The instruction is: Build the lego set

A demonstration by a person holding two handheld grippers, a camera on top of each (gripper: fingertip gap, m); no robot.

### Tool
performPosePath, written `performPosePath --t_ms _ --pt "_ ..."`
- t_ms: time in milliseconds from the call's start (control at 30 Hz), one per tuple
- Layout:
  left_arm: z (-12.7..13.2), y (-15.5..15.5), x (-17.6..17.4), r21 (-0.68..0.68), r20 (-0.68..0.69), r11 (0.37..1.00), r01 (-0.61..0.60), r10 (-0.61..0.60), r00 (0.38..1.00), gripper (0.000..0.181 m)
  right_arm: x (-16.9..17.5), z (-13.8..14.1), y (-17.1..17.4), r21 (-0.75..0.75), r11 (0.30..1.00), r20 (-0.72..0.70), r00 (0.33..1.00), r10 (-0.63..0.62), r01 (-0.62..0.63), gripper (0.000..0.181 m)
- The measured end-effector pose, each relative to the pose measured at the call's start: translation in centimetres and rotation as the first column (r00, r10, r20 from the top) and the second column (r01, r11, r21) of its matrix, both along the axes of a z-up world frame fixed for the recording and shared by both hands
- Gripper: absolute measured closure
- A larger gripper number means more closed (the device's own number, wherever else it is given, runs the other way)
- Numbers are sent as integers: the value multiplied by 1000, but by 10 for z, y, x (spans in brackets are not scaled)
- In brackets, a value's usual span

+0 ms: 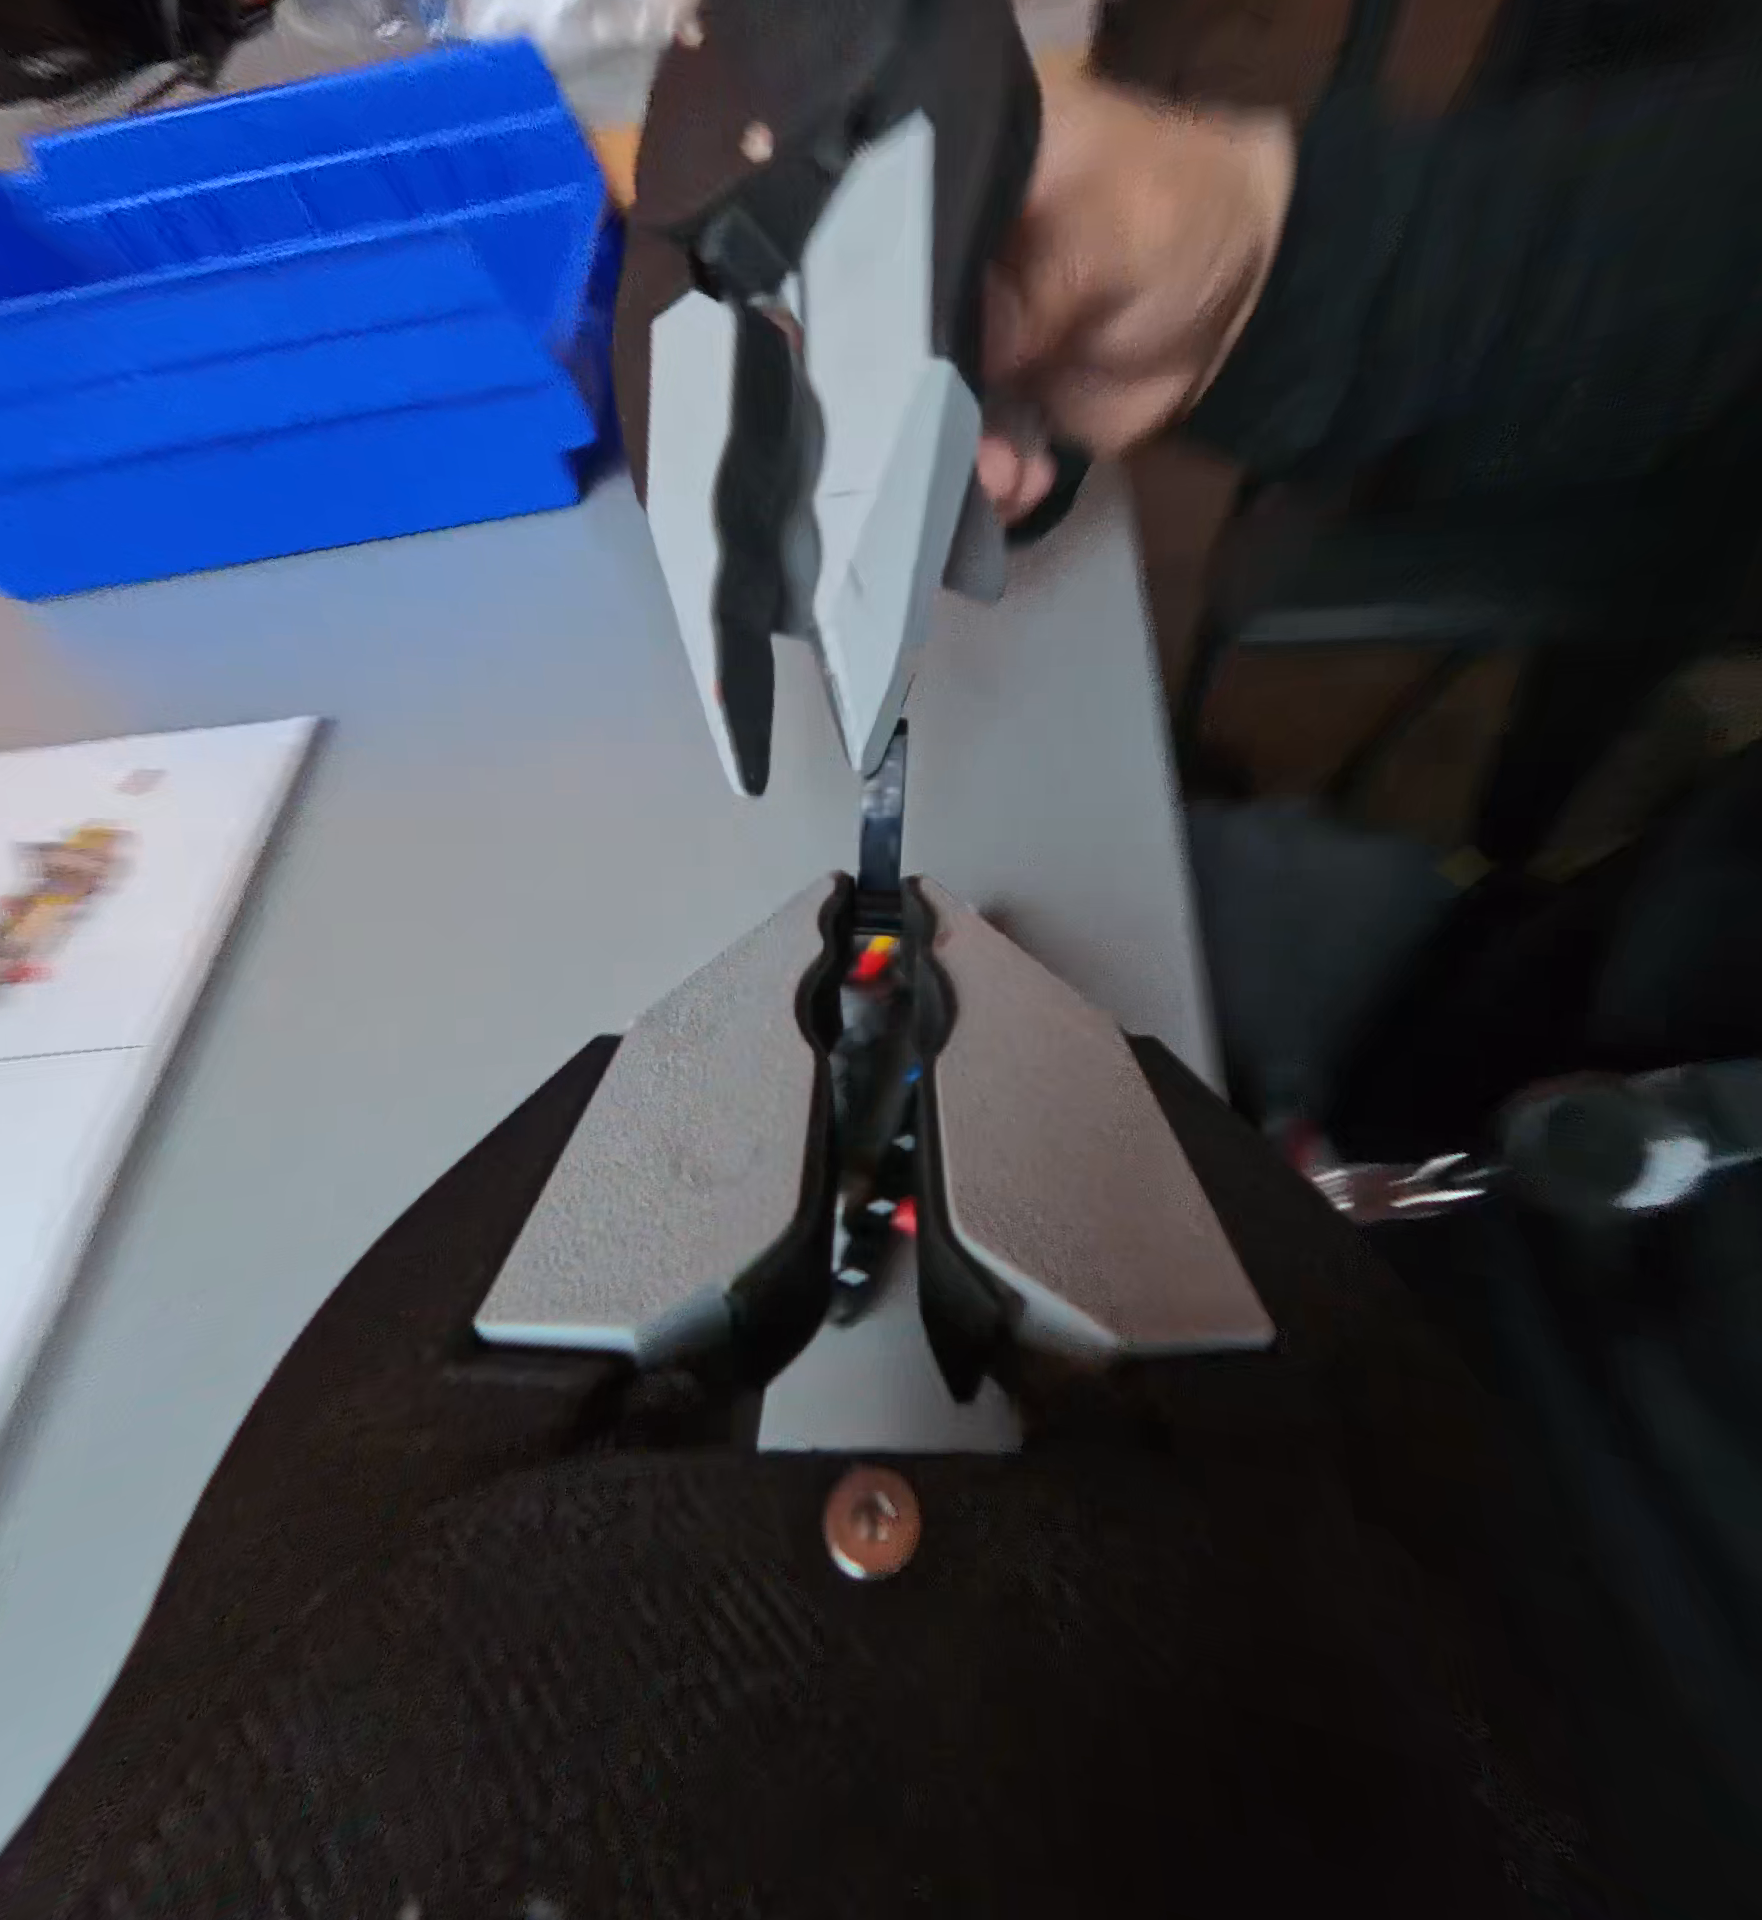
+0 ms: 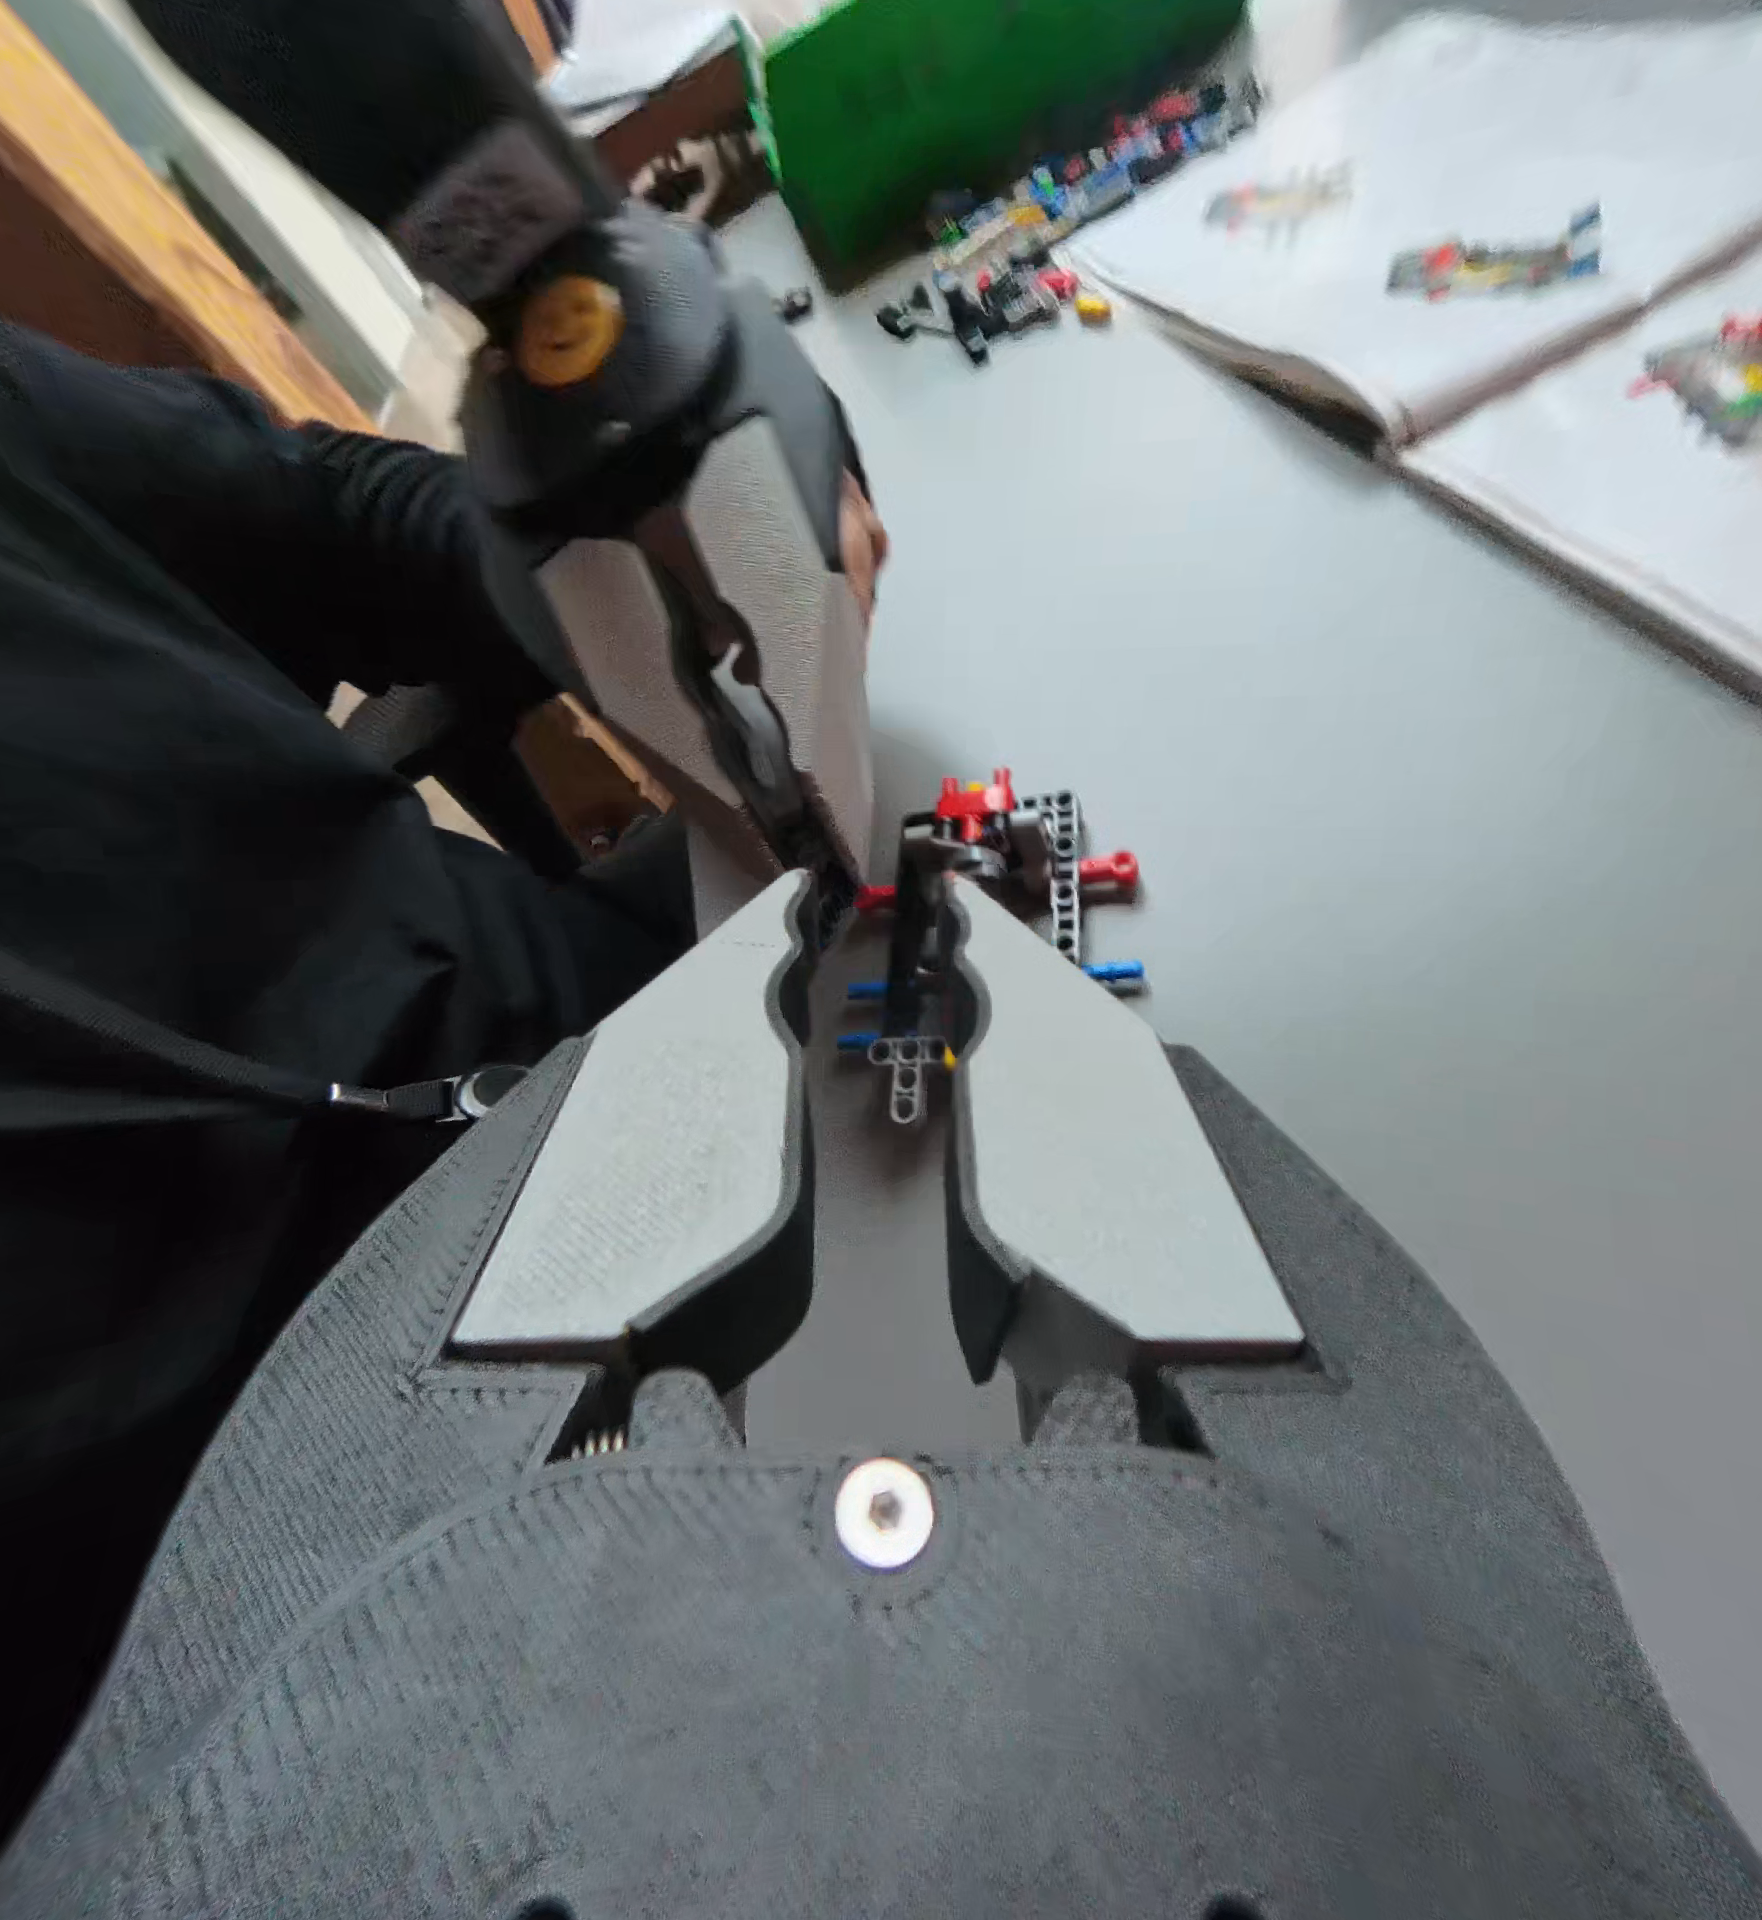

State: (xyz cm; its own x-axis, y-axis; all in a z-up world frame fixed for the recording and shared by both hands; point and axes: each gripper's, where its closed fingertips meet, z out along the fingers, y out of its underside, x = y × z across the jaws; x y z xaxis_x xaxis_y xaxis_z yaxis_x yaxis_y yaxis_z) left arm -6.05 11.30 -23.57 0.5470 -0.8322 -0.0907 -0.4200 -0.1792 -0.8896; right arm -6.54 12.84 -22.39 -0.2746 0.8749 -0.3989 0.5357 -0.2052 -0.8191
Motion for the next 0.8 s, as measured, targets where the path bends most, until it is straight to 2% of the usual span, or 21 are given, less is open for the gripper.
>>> performPosePath --t_ms 67,133,200,267,400,533,667,700,767,800 --pt "16 -9 5 -100 221 992 79 -56 974 175 4 17 -11 87 996 -100 995 32 -23 173" --pt "26 -14 8 -70 313 989 127 -99 944 175 6 30 -16 214 977 -181 983 37 3 174" --pt "30 -13 8 -34 335 993 115 -97 937 175 8 37 -18 312 949 -213 976 32 37 166" --pt "30 -14 6 -34 343 993 116 -98 934 175 14 38 -25 310 951 -188 981 54 8 155" --pt "46 -20 4 26 433 990 140 -137 891 175 14 37 -35 260 966 -178 982 56 -8 160" --pt "46 -24 8 24 432 988 152 -147 890 175 6 38 -39 316 948 -193 980 40 24 176" --pt "41 -24 6 -4 409 990 144 -130 903 175 4 33 -39 360 932 -158 987 29 30 177" --pt "34 -23 4 -33 367 990 138 -116 923 174 4 28 -38 368 930 -126 992 18 29 177" --pt "2 -18 -14 -106 139 991 78 -63 988 171 6 13 -29 398 916 -46 998 -31 47 177" --pt "-13 -20 -24 -129 28 990 51 -48 998 169 9 5 -27 406 913 -8 999 -46 46 177"
